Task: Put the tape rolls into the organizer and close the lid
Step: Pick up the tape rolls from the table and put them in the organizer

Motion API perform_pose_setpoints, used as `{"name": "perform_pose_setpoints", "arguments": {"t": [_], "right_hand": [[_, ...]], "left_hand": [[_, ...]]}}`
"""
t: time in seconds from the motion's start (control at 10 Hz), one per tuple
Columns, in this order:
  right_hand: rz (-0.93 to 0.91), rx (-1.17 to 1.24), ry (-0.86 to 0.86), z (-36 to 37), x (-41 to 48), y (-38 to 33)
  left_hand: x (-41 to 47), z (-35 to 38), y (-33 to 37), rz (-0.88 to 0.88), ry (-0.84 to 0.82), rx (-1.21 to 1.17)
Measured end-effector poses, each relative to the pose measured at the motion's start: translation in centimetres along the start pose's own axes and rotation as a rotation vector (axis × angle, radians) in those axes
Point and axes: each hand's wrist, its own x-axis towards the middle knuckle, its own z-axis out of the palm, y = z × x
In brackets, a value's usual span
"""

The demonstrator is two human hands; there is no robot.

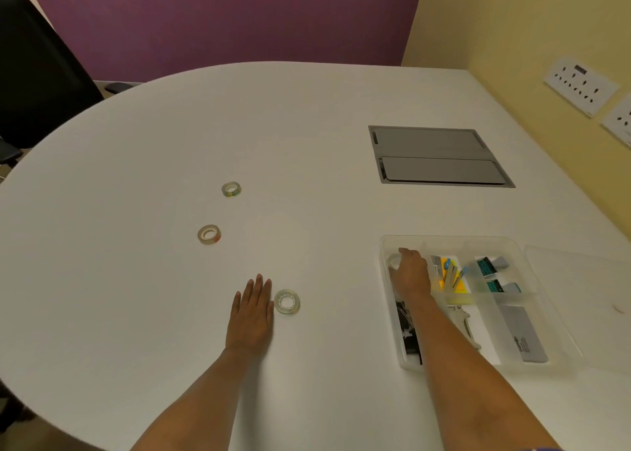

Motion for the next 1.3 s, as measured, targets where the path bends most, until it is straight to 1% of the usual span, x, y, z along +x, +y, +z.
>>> {"name": "perform_pose_setpoints", "arguments": {"t": [0.1, 0.2, 0.4, 0.5, 0.6, 0.7, 0.8, 0.9, 1.0, 1.1, 1.2, 1.3], "right_hand": [[0.003, 0.005, -0.013, 0.2, 0.3, 0.0], [0.003, 0.064, -0.004, 0.3, 0.6, 0.1], [0.026, 0.188, 0.058, 0.4, 0.4, 0.2], [0.066, 0.191, 0.063, 0.4, 0.4, 0.2], [0.128, 0.232, 0.024, 0.2, 0.7, -0.1], [0.172, 0.3, 0.067, -0.2, 0.5, -0.7], [0.12, 0.306, 0.31, -0.1, -0.8, -2.1], [-0.05, 0.277, 0.419, 0.5, -1.9, -3.5], [-0.288, 0.185, 0.379, 2.1, -3.5, -5.6], [-0.381, 0.092, 0.261, 3.6, -4.5, -6.5], [-0.467, -0.013, 0.029, 6.5, -6.3, -7.3], [-0.51, -0.025, -0.097, 8.1, -7.4, -7.6]], "left_hand": [[0.0, 0.1, -0.1, 0.001, 0.015, -0.017], [0.0, 0.3, -0.1, -0.003, 0.018, -0.009], [-0.1, 0.4, -0.1, -0.003, 0.021, -0.005], [-0.1, 0.4, -0.1, -0.001, 0.025, -0.009], [0.0, 0.4, -0.1, 0.003, 0.023, -0.017], [0.0, 0.4, -0.3, 0.01, 0.016, -0.022], [-0.1, 0.3, -0.5, 0.02, 0.011, -0.038], [-0.1, 0.3, -0.6, 0.025, 0.006, -0.047], [0.1, 0.3, -0.7, 0.03, -0.001, -0.024], [0.1, 0.4, -0.9, 0.034, -0.007, -0.018], [0.2, 0.5, -1.2, 0.043, -0.006, 0.003], [0.1, 0.5, -1.4, 0.05, 0.002, 0.006]]}}
